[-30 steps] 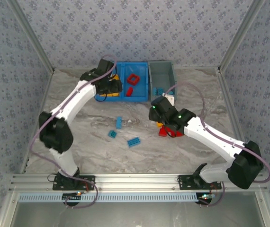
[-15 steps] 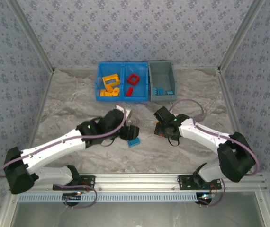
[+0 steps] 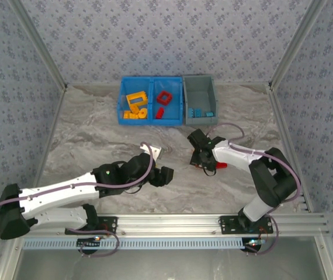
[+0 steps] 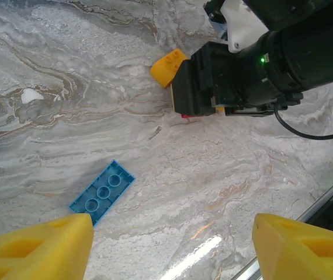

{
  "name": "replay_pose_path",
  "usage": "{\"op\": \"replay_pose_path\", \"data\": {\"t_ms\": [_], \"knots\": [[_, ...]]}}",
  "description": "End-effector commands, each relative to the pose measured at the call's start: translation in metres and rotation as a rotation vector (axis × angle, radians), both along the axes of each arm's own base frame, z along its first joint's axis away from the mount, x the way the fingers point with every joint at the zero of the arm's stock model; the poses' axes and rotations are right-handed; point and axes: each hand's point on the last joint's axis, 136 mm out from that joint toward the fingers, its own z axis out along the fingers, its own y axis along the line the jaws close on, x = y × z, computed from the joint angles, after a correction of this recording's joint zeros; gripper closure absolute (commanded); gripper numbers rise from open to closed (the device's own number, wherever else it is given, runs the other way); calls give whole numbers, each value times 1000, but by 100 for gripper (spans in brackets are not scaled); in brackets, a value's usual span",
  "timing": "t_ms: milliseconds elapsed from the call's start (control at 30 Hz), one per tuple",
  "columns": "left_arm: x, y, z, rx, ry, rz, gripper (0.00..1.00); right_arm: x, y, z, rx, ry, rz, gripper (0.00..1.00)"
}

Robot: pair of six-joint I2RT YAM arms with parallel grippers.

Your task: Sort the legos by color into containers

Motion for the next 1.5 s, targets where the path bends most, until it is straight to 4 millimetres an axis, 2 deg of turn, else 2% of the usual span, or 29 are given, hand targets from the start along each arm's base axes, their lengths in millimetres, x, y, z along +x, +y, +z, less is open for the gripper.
{"op": "replay_pose_path", "data": {"t_ms": [0,100,267,300,333,467,667,800,933,1033,1167,1267,1400,1467], "knots": [[2,-1,22,-54,-41,14,28,6,3,3,-6,-6,21,54],[3,4,30,-66,-61,36,28,8,13,21,-20,-60,63,62],[14,26,50,-74,-128,143,28,22,55,80,-24,-192,188,61],[17,34,53,-66,-140,182,28,30,63,87,-22,-208,206,61],[21,42,55,-53,-155,224,28,44,75,103,0,-243,220,61],[32,66,65,-1,-193,341,28,95,99,120,-11,-300,263,62],[34,67,69,3,-195,360,29,171,129,123,-25,-348,319,62],[35,67,70,22,-203,359,29,207,137,113,-76,-363,326,63],[34,65,70,23,-200,352,29,231,141,96,-92,-360,323,63],[34,64,68,28,-192,346,28,244,145,88,-101,-365,341,62],[33,61,64,37,-182,335,28,252,141,71,-97,-317,327,60],[33,59,65,35,-182,328,28,249,139,67,-94,-300,328,51],[32,57,69,40,-184,312,28,245,146,85,-90,-331,350,37],[33,55,71,50,-186,306,28,244,151,109,-79,-379,365,34]]}}
